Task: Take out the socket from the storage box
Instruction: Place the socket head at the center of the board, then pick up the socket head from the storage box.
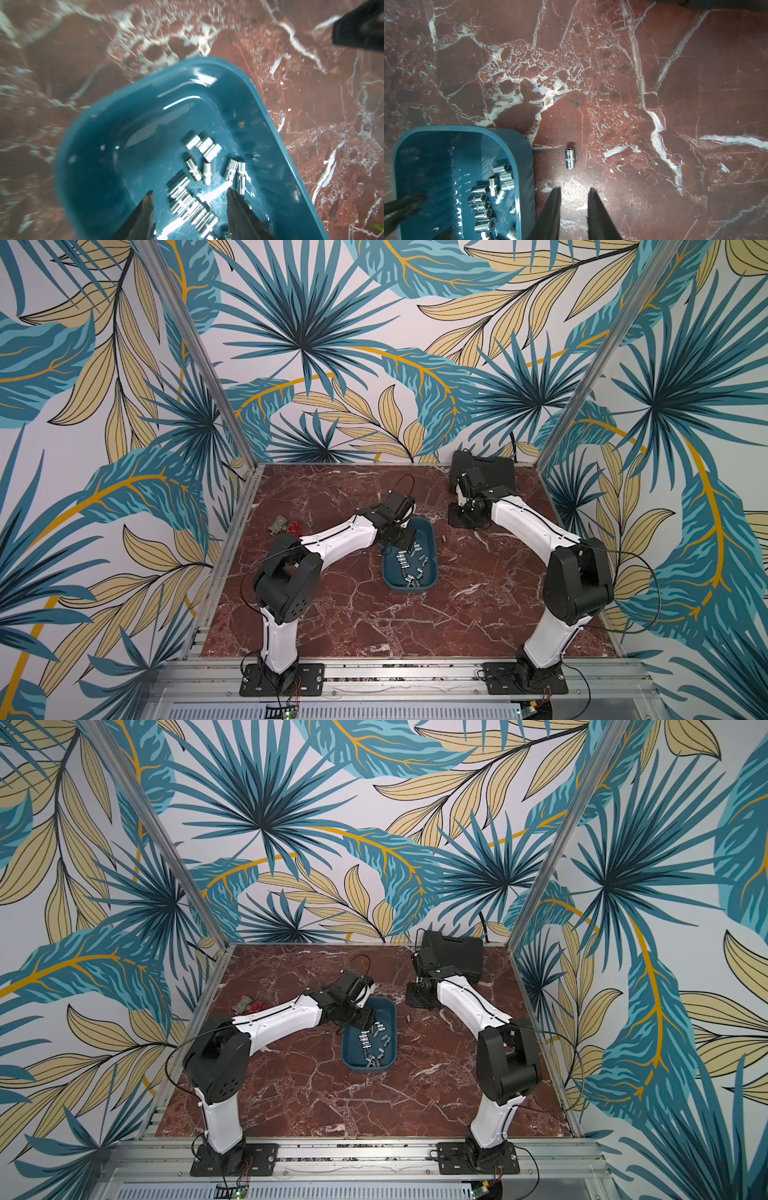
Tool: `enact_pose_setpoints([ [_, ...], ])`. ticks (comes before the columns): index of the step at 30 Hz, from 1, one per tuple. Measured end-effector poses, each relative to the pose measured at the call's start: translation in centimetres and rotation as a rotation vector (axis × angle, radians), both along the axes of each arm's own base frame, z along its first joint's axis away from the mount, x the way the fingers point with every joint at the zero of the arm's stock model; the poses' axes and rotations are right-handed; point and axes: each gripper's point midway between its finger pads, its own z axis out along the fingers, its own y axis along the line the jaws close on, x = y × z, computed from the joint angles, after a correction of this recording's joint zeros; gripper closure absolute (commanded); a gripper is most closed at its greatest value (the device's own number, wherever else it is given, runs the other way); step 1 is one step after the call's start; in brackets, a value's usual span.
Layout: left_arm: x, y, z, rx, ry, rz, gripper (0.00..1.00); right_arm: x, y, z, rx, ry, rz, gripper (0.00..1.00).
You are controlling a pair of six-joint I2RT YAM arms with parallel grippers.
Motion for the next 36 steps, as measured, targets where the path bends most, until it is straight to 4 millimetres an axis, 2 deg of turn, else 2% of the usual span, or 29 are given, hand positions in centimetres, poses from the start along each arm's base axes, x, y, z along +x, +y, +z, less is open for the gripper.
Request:
enact_pose_setpoints([
  [4, -0.5, -0.7, -1.5, 0.02, 0.041, -0.001, 0.48, -0.3, -0.3, -0.4, -0.002, 0.009, -0.006, 0.75],
  [10, -1.0, -0.6, -2.5, 0.039, 0.077, 0.013, 0.55, -0.5, -0.8, -0.6, -0.001, 0.016, -0.014, 0.75],
  [24, 0.1, -2.0, -4.2, 0.062, 0.093, 0.017, 0.65, -0.8, -0.7, -1.0, 0.013, 0.029, -0.01, 0.75],
  [29, 0.2, -1.6, -5.3, 0.092, 0.1, 0.03, 0.69, -0.8, -0.7, -1.1, 0.017, 0.029, -0.01, 0.75],
  [36, 0.5, -1.2, -5.6, 0.116, 0.089, 0.046, 0.75, -0.7, -0.7, -1.1, 0.02, 0.026, -0.015, 0.75],
])
